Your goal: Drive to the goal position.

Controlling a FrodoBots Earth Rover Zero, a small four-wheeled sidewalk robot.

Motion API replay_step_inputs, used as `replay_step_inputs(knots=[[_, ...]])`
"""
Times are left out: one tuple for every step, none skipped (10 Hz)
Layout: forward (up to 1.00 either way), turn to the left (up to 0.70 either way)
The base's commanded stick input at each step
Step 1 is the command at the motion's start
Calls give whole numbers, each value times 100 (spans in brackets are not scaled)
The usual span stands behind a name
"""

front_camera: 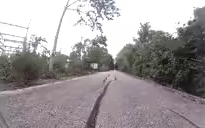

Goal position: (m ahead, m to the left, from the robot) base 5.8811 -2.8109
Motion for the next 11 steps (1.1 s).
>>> replay_step_inputs(knots=[[50,0],[50,0],[50,0],[50,0],[50,0],[50,0],[50,0],[50,0],[50,0],[50,0],[50,0]])
